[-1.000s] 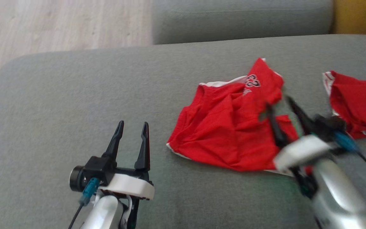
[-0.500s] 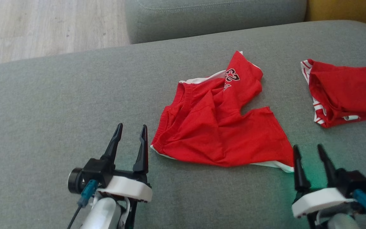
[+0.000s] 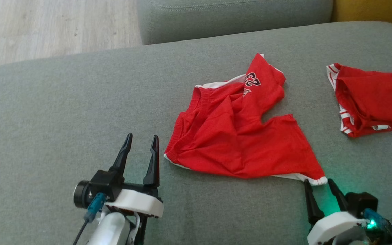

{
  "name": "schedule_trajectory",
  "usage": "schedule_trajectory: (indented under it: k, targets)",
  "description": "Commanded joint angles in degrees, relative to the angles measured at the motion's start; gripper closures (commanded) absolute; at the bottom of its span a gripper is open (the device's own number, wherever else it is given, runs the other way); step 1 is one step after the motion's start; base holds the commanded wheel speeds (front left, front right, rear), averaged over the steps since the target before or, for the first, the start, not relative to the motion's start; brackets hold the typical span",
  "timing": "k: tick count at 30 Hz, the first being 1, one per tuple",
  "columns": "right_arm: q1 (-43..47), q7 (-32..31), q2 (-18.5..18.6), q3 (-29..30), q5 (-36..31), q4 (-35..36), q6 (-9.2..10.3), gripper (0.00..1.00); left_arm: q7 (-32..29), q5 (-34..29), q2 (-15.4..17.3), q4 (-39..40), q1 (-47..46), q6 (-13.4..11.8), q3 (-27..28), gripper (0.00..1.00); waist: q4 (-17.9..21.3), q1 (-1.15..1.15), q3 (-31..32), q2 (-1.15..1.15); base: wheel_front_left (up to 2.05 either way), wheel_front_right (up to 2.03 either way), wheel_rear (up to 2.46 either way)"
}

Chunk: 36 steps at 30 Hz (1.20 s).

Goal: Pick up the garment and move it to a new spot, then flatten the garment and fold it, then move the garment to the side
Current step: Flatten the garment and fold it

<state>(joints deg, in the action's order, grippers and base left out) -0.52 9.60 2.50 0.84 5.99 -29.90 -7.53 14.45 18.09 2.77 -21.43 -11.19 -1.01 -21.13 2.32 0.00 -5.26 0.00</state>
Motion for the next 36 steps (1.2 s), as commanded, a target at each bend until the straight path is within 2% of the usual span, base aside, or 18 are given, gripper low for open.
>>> schedule_trajectory:
  k: [1, 6, 7, 8, 9, 10, 17, 23, 28, 34, 36]
  targets:
    - [-1.7, 0.0, 0.4, -1.5, -0.3, 1.2, 0.04, 0.0, 0.5, -0.3, 0.1, 1.5, -2.2, 0.1, 1.4, 0.0, -0.1, 0.0, -0.1, 0.0, 0.0, 0.0, 0.0]
    - [-2.5, 0.1, 0.4, -1.8, -0.3, 0.1, 0.04, 0.0, 0.5, -0.5, 0.1, 1.6, -2.5, 0.1, 1.4, 0.0, -0.5, 0.0, -0.8, 0.0, 0.0, 0.0, 0.0]
    - [-2.7, 0.2, 0.4, -1.9, -0.3, -0.1, 0.04, 0.12, 0.5, -0.5, 0.1, 1.5, -2.5, 0.1, 1.4, 0.0, -0.6, 0.0, -0.9, 0.0, 0.0, 0.0, 0.0]
    - [-2.8, 0.4, 0.4, -1.8, -0.3, -0.2, 0.04, 0.52, 0.5, -0.6, 0.1, 1.3, -2.6, 0.1, 1.4, 0.0, -0.6, 0.0, -0.9, 0.0, 0.0, 0.0, 0.0]
    - [-3.0, 0.6, 0.4, -1.6, -0.3, -0.2, 0.04, 0.84, 0.5, -0.7, 0.1, 1.2, -2.6, 0.1, 1.4, 0.0, -0.5, 0.0, -0.9, 0.0, 0.0, 0.0, 0.0]
    - [-3.2, 0.8, 0.4, -1.3, -0.4, -0.2, 0.04, 1.0, 0.5, -0.7, 0.1, 1.0, -2.6, 0.1, 1.4, 0.0, -0.5, 0.0, -0.9, 0.0, 0.0, 0.0, 0.0]
    - [-4.0, 1.4, 0.4, 2.1, -1.7, 0.0, 0.04, 1.0, 0.5, -2.9, 0.1, -0.3, -2.7, 1.0, 2.0, 0.0, 0.1, 0.0, -0.8, 0.0, 0.0, 0.0, 0.0]
    - [-4.9, 1.2, 0.4, 4.6, -2.2, 0.0, 0.04, 1.0, 0.5, -6.3, 1.7, -1.9, -3.4, 4.6, -0.2, 0.0, 0.1, 0.0, -1.4, 0.0, 0.0, 0.0, 0.0]
    - [-5.5, 1.0, 0.4, 5.7, -2.0, -0.9, 0.04, 1.0, 0.5, -10.0, 5.2, -5.9, -5.8, 7.7, -7.0, 0.0, -0.3, 0.0, -2.0, 0.0, 0.0, 0.0, 0.0]
    - [-6.2, 1.1, 0.4, 5.7, -1.6, -2.0, 0.04, 1.0, -0.4, -13.2, 8.7, -10.8, -10.7, 8.4, -15.2, 0.0, -0.1, 0.0, -2.7, 0.0, 0.0, 0.0, 0.0]
    - [-6.4, 1.1, 0.4, 5.6, -1.5, -2.1, 0.04, 1.0, -0.6, -13.4, 9.1, -11.6, -11.6, 8.4, -16.2, 0.0, 0.0, 0.0, -2.9, 0.0, 0.0, 0.0, 0.0]
